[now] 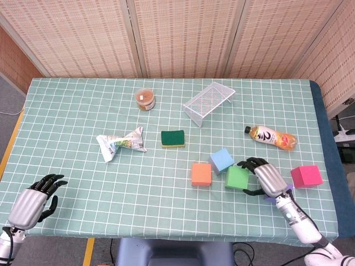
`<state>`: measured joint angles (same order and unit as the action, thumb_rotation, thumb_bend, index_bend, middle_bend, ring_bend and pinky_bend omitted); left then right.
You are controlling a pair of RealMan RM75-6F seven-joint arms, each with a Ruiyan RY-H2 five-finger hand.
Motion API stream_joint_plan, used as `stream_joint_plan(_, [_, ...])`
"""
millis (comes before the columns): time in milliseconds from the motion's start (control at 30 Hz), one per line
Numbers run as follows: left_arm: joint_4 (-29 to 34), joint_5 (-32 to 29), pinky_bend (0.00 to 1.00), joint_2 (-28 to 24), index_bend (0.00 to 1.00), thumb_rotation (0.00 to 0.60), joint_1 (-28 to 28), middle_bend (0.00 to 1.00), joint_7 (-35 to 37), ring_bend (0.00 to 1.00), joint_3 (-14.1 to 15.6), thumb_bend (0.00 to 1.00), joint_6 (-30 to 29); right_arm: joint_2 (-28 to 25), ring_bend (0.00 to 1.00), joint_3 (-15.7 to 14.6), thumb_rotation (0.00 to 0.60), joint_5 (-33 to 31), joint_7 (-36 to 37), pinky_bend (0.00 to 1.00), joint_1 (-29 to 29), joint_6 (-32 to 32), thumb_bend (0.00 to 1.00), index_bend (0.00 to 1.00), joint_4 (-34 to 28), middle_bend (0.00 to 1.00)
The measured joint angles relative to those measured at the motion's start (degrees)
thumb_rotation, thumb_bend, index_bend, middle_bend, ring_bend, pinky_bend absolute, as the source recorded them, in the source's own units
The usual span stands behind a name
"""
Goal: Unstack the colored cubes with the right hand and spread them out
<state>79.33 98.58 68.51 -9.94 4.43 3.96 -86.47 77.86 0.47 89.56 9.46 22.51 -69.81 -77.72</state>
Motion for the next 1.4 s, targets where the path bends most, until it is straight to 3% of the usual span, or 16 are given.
stream_joint_plan(333, [0.18, -0.02, 0.43, 0.15, 0.28, 0.6, -0.17, 0.2, -0.76, 0.17, 0.13, 0.67, 0.65, -0.01, 0.18, 7.73, 0.6, -11.55, -15.69, 0.26, -3.74, -6.87, 0.05, 0.25, -1.41, 0.46])
stream_joint_plan(433, [0.27, -0.08, 0.43, 0.13, 0.28, 0.6, -0.19, 0.2, -0.86, 0.17, 0.13, 0.67, 0.72, 1.16, 0.11, 8.53, 0.6, -13.03, -19.03, 0.25, -3.93, -7.44, 0.05, 0.19, 0.26, 0.34])
stream_joint_plan(567, [0.28, -0.08, 0.43, 0.12, 0.28, 0.6, -0.17, 0.2, -0.83, 0.17, 0.13, 0.67, 0.65, 1.96, 0.01, 8.89, 0.6, -14.11, -20.43, 0.22, -3.97, -6.98, 0.05, 0.03, 1.19, 0.09])
stream_joint_plan(667, [0.31, -0.05, 0.43, 0.05, 0.28, 0.6, -0.2, 0.2, -0.72, 0.17, 0.17, 0.67, 0.7, 1.5, 0.0, 7.96, 0.6, -12.9, -18.88, 0.18, -3.79, -5.38, 0.05, 0.0, 0.5, 0.01])
stream_joint_plan(900, [0.31, 0.01, 0.43, 0.0, 0.28, 0.6, -0.19, 0.2, -0.6, 0.17, 0.19, 0.67, 0.6, 1.01, 0.0, 3.95, 0.6, -3.15, -13.48, 0.11, -3.35, -6.51, 0.05, 0.0, -0.16, 0.0])
stream_joint_plan(1033, [0.29, 0.07, 0.43, 0.05, 0.28, 0.6, -0.25, 0.2, -0.71, 0.17, 0.27, 0.67, 0.78, 0.19, 0.0, 1.85, 0.6, -0.58, -8.3, 0.11, -1.84, -3.77, 0.05, 0.01, -1.57, 0.01])
stream_joint_plan(1400, [0.32, 0.1, 0.43, -0.08, 0.28, 0.6, -0.28, 0.2, -0.55, 0.17, 0.31, 0.67, 0.78, 4.52, 0.0, 3.11, 0.6, -2.11, -14.28, 0.11, 4.54, 5.7, 0.05, 0.09, -0.68, 0.07])
